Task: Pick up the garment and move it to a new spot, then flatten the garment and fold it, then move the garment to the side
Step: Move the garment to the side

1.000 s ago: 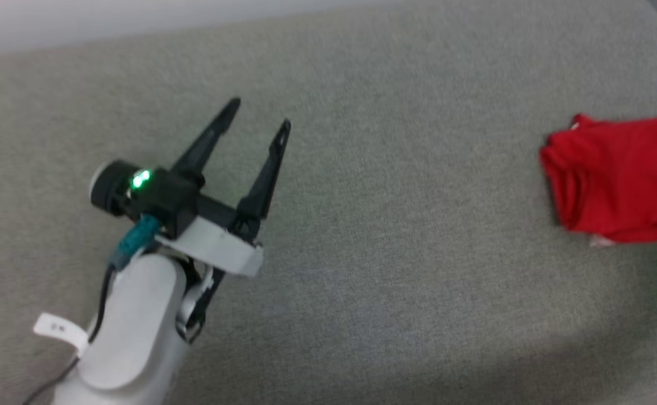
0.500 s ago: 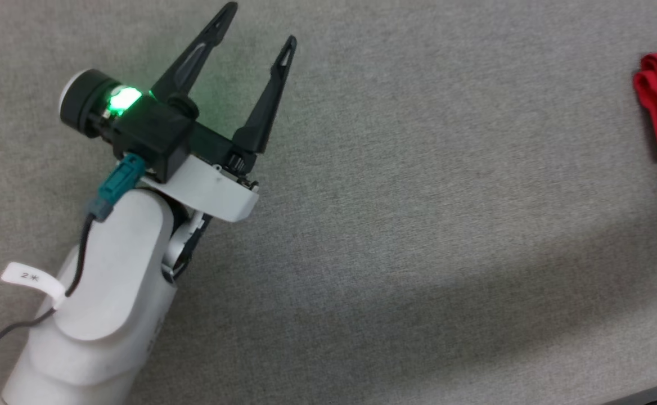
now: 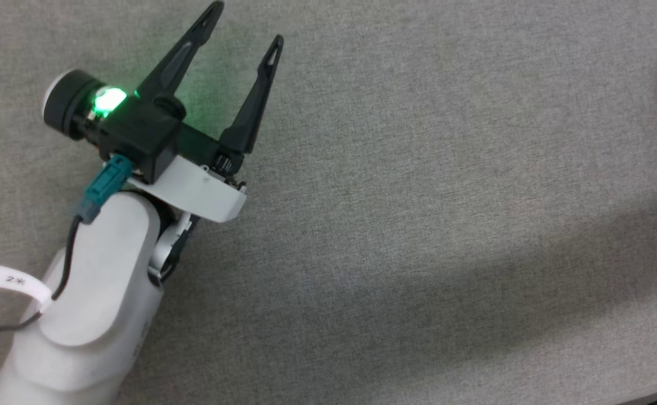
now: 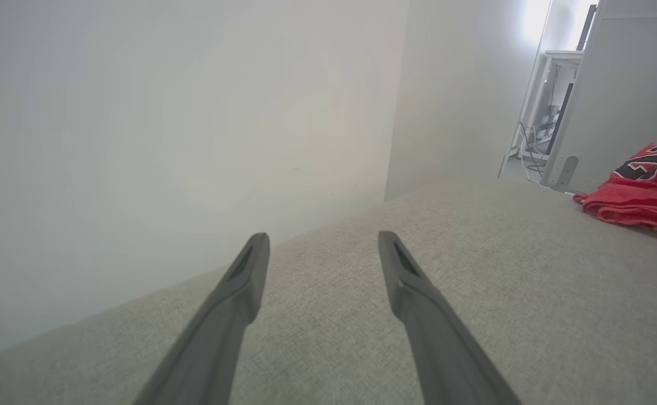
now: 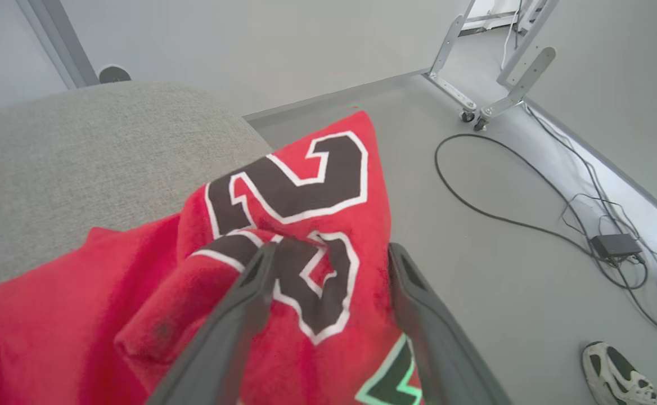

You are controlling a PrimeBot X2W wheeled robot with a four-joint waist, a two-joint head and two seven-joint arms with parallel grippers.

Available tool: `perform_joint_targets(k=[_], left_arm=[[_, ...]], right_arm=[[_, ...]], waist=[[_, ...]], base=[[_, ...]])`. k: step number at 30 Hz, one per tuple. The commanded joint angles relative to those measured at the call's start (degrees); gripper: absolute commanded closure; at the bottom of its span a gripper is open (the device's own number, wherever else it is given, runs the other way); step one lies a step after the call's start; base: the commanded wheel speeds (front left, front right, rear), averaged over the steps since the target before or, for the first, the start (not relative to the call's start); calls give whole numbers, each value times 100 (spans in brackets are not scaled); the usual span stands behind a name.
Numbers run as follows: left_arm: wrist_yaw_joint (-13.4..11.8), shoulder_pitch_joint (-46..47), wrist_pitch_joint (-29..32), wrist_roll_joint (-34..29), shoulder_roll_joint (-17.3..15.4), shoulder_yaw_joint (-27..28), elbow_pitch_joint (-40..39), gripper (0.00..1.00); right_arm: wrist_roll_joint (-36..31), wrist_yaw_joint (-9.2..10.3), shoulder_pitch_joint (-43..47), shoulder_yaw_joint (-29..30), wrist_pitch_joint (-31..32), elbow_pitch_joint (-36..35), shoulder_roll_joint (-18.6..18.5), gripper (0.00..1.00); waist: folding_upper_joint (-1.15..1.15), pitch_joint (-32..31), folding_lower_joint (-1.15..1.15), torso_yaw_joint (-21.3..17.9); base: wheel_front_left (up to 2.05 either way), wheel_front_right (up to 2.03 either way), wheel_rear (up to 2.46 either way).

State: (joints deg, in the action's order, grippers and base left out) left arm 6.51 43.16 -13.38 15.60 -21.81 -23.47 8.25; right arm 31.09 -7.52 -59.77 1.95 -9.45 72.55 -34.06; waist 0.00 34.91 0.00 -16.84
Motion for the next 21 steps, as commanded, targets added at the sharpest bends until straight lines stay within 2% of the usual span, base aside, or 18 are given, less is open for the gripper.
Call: perform_joint_targets(k=[1, 8, 13, 21], left_arm=[[-40, -66, -19, 41, 2, 27, 2, 0], [-138, -358, -129, 210, 157, 106, 110, 0], [-208, -744, -173, 320, 283, 262, 294, 0], [-236, -1676, -181, 446, 469, 794, 376, 0]], right_arm=[[-33, 6, -18, -45, -32, 15, -30, 0], [-259, 6, -32, -402, -183, -80, -236, 0], [-327, 6, 138, -897, -227, -461, -88, 0], [-43, 6, 787, -1802, -348, -1237, 393, 0]], waist=[[0, -77, 0, 6], [0, -490, 0, 201], [0, -976, 0, 442], [0, -1826, 0, 795]], base=[[0, 0, 0], [0, 0, 0], [0, 0, 0], [0, 0, 0]])
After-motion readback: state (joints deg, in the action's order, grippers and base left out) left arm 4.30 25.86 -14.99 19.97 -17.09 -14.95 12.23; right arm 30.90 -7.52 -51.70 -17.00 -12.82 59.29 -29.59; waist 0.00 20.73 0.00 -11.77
